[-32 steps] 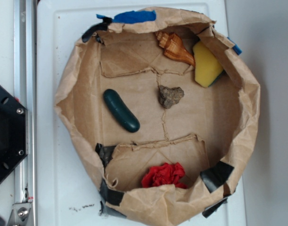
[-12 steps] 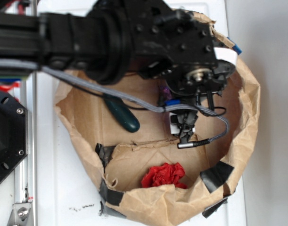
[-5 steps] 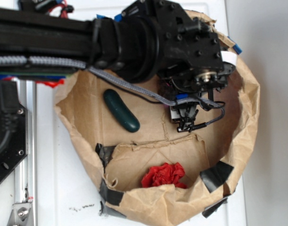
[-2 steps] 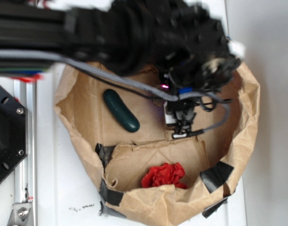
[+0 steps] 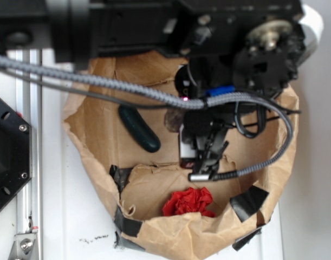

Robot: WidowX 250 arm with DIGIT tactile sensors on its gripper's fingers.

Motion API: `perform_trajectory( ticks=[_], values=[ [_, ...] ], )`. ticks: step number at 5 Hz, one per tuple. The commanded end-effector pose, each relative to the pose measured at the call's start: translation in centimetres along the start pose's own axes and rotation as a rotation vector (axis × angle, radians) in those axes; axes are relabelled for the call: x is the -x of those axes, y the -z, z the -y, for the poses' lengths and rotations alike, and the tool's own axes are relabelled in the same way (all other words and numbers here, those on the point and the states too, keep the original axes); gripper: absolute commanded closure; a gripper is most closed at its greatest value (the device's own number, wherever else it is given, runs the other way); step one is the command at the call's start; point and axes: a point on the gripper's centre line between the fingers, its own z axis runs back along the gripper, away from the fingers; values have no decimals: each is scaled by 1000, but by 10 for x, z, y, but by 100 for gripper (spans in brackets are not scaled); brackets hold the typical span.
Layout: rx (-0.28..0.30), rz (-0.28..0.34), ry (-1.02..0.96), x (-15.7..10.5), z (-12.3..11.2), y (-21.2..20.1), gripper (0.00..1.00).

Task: Grab the rock.

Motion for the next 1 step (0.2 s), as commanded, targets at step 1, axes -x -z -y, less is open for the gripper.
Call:
perform_trajectory(
  ticks=[1],
  values=[
    [-60,169,1,4,13,-19,100]
  ],
)
